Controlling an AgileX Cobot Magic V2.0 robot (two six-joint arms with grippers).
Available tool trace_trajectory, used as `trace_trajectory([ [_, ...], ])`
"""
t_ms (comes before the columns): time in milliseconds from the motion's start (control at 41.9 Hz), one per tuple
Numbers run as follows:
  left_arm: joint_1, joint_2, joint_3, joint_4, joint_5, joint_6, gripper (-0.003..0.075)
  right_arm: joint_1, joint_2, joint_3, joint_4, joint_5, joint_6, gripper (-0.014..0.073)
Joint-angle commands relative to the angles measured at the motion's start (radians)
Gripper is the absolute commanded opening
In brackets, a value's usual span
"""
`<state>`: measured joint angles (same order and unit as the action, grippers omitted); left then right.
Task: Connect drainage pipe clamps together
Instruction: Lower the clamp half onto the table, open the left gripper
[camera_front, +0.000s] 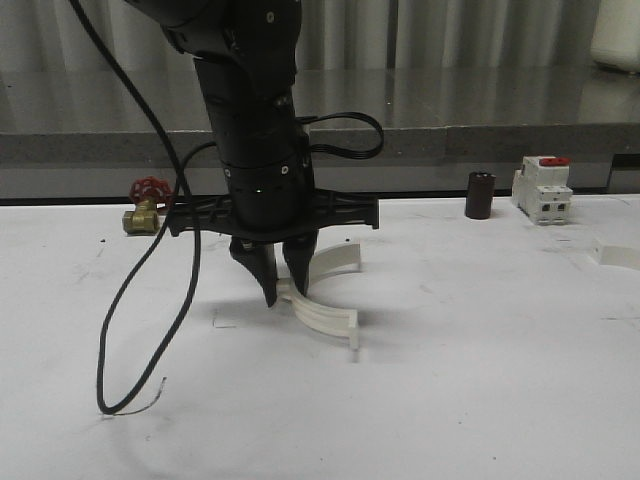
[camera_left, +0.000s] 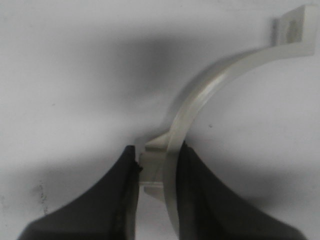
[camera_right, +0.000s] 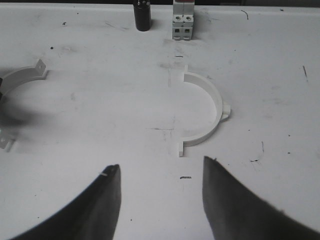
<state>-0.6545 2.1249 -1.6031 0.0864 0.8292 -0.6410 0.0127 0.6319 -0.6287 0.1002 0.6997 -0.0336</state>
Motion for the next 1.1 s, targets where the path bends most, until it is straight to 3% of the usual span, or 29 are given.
trace_trajectory([
  [0, -0.008, -0.056, -0.037, 0.008, 0.005, -0.028, 0.0044, -0.005, 0.007, -0.035, 0.001, -0.055, -0.005, 0.0399],
  [406, -0.008, -0.055, -0.037, -0.009, 0.001, -0.029, 0.0114, -0.005, 0.007, -0.035, 0.001, -0.055, -0.005, 0.0399],
  [693, -0.008, -0.055, -0.037, -0.011, -0.014, -0.029, 0.0273, -0.005, 0.007, -0.035, 0.001, -0.055, -0.005, 0.0399],
  [1075, -0.006, -0.09, -0.037, -0.004, -0.029, 0.012, 0.0273, -0.005, 0.007, -0.035, 0.001, -0.055, -0.005, 0.0399],
])
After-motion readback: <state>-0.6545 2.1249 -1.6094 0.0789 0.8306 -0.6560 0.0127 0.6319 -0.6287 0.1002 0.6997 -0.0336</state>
